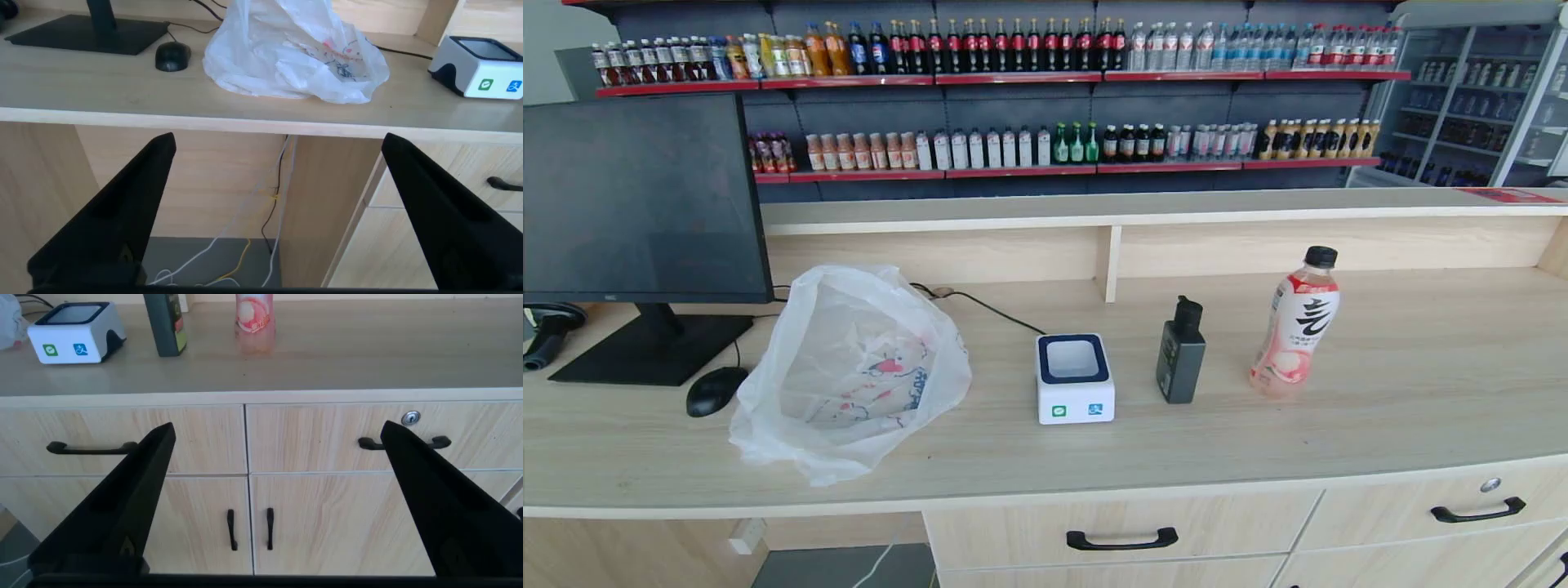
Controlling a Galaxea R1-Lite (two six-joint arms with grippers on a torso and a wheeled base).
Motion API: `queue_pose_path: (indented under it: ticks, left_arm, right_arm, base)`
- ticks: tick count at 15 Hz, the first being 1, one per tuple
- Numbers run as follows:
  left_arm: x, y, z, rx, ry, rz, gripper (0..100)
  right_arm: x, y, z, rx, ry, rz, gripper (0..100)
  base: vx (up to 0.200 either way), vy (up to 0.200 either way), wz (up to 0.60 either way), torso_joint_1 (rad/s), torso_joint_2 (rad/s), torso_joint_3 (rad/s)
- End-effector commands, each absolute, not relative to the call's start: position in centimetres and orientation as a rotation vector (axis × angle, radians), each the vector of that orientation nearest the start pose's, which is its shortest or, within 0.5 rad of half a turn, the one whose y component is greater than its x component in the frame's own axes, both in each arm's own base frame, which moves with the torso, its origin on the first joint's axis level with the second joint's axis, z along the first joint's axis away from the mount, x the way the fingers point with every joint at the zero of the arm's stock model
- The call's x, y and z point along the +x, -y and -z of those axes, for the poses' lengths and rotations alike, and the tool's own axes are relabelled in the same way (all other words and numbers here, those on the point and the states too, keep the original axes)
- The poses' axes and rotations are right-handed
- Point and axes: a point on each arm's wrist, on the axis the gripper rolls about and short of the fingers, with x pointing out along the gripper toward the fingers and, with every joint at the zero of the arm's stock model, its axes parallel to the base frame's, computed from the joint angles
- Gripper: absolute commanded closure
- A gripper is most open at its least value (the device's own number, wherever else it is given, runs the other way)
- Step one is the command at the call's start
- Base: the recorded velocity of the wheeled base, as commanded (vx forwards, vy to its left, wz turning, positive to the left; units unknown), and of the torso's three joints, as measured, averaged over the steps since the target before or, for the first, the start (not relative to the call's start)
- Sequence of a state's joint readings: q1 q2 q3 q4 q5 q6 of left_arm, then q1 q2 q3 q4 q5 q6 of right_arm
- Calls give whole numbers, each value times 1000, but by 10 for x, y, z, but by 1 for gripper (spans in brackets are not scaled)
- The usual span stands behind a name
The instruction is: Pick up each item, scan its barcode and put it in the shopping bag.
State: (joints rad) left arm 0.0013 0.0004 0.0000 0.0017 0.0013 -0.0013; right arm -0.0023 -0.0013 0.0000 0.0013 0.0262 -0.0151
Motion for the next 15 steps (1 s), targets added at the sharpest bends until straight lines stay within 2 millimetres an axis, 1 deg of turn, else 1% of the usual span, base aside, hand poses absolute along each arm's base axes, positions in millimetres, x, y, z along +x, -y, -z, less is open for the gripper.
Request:
queue_pose_path:
  ticks: [1,7,8,9,10,11,12,15]
  left_arm:
    - [-23,0,-75,-2,-2,-3,0]
    - [-23,0,-75,-2,-2,-2,0]
    - [-23,0,-75,-2,-2,-3,0]
    - [-23,0,-75,-2,-2,-3,0]
    - [-23,0,-75,-2,-2,-3,0]
    - [-23,0,-75,-2,-2,-3,0]
    - [-23,0,-75,-2,-2,-3,0]
    - [-23,0,-75,-2,-2,-3,0]
  right_arm:
    - [-23,-1,-75,-18,0,-26,0]
    - [-23,-1,-76,-20,2,-28,0]
    - [-23,-1,-79,-19,26,-27,0]
    - [-27,-1,-97,-18,77,-36,0]
    - [-27,-1,-107,-15,83,-39,0]
    - [-27,0,-111,-12,86,-47,0]
    - [-27,0,-124,-9,97,-79,0]
    - [-15,0,-162,-10,97,-88,0]
  base:
    - [0,0,0,0,0,0]
    - [0,0,0,0,0,0]
    - [0,0,0,0,0,0]
    - [0,0,0,0,0,0]
    - [0,0,0,0,0,0]
    - [0,0,0,0,0,0]
    - [0,0,0,0,0,0]
    - [0,0,0,0,0,0]
